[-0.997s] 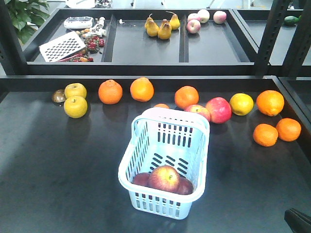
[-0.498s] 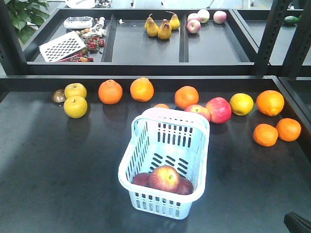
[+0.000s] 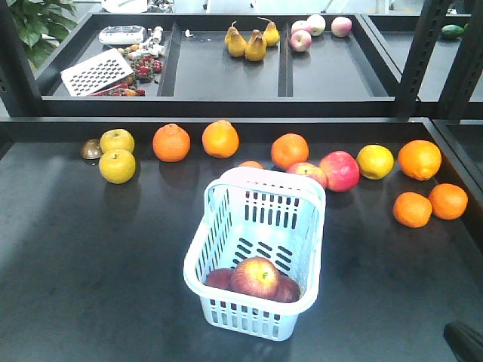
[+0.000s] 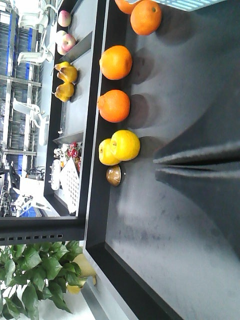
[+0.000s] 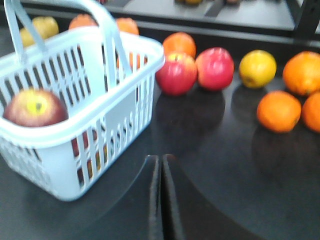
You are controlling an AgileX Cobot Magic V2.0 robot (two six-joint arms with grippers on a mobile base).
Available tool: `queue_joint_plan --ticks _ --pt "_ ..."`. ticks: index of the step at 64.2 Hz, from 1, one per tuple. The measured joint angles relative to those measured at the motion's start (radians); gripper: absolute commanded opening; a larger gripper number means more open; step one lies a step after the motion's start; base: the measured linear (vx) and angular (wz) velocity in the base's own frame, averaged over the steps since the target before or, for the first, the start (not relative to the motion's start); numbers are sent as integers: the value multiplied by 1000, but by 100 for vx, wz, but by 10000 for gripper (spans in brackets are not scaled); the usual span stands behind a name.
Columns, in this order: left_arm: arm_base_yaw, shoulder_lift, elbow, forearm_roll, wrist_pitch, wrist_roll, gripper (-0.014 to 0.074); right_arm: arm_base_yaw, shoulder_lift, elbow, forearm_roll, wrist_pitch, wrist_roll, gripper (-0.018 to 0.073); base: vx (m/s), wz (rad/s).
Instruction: Pick three apples into basket with both arms
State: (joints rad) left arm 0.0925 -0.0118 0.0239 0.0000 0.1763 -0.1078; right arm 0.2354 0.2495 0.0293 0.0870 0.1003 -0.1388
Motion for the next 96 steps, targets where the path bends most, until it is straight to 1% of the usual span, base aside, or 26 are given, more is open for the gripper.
queue_joint_plan --ticks 6,12,26,34,47,51,59,65,75,84,96 --pt "0 0 0 0 0 0 -6 0 0 0 0 -23 4 -4 0 0" --pt "0 0 0 0 0 0 -6 -9 0 0 0 -9 4 -4 0 0" --pt "0 0 0 0 0 0 -6 -122 -11 0 0 100 4 -4 0 0" --pt "0 0 0 0 0 0 -6 -148 -43 0 0 110 4 -4 0 0" --pt "0 0 0 0 0 0 -6 -158 -127 0 0 112 4 -4 0 0" --pt "0 0 0 0 0 0 -6 -176 -163 0 0 112 4 -4 0 0" --pt "0 0 0 0 0 0 -6 -239 -240 0 0 113 10 -4 0 0" --pt "0 0 0 0 0 0 -6 -269 -259 0 0 112 15 -4 0 0" --pt "0 0 1 0 0 0 -6 -276 -261 0 0 114 32 -4 0 0" --pt "0 0 1 0 0 0 -6 -276 -262 0 -4 79 37 -4 0 0" --pt "0 0 1 0 0 0 -6 -276 -262 0 -56 42 38 -4 0 0"
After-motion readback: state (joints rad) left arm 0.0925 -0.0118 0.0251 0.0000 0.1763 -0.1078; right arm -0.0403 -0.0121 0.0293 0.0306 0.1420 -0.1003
